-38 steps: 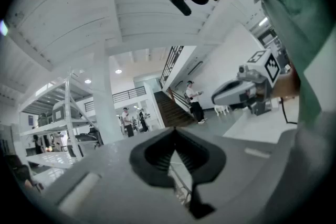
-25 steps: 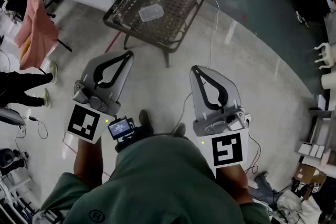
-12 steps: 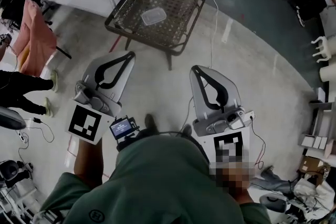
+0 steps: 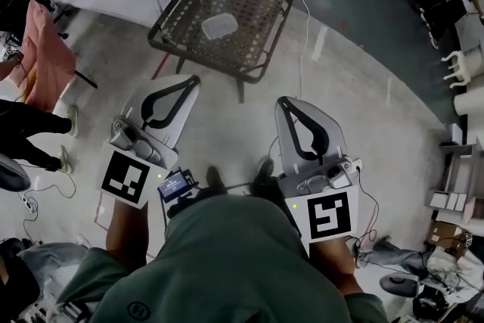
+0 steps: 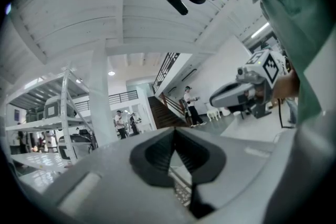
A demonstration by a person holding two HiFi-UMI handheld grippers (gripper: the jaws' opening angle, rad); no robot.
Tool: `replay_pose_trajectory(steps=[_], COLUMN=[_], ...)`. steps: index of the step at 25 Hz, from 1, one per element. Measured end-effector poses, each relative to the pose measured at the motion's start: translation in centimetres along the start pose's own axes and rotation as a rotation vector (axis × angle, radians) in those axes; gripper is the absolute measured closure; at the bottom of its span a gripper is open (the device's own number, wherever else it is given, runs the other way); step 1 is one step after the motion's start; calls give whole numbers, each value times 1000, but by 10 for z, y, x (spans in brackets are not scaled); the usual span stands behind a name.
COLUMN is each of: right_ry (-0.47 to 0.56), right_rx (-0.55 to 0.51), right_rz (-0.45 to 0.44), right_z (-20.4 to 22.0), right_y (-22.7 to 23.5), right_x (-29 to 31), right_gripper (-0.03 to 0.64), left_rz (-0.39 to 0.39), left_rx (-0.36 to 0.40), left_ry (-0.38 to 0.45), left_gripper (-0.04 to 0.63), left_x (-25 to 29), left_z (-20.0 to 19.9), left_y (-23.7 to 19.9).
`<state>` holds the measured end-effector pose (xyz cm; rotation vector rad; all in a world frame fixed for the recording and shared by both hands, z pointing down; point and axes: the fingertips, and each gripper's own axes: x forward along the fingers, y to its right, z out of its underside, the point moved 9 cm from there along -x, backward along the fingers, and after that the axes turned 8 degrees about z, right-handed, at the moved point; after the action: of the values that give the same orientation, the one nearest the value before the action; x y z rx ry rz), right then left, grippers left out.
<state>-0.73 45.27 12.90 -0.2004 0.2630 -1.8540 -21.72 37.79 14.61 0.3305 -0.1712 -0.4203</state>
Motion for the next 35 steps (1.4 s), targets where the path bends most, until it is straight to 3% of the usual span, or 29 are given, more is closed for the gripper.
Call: replay_pose_trajectory(steps=[7,12,28,35], right_ry=[24,49,73,59], right_rx=[25,37,81,85], right_rz=[-60,-99,-321,-351], right_z=[12,22,72,82], right_y=[28,76,187,213], right_x=[26,43,90,102], right_gripper=[611,611,611,611], left_rz=[-50,-84,-308,-311], left_rx=[-17,-2,-57,-36], left_ry=[-29,-63,-167,-206], left_gripper=[592,592,592,592], left_x=[26,66,164,188], left_z=[0,-8,-13,-16], left_y=[-9,-13,4,0])
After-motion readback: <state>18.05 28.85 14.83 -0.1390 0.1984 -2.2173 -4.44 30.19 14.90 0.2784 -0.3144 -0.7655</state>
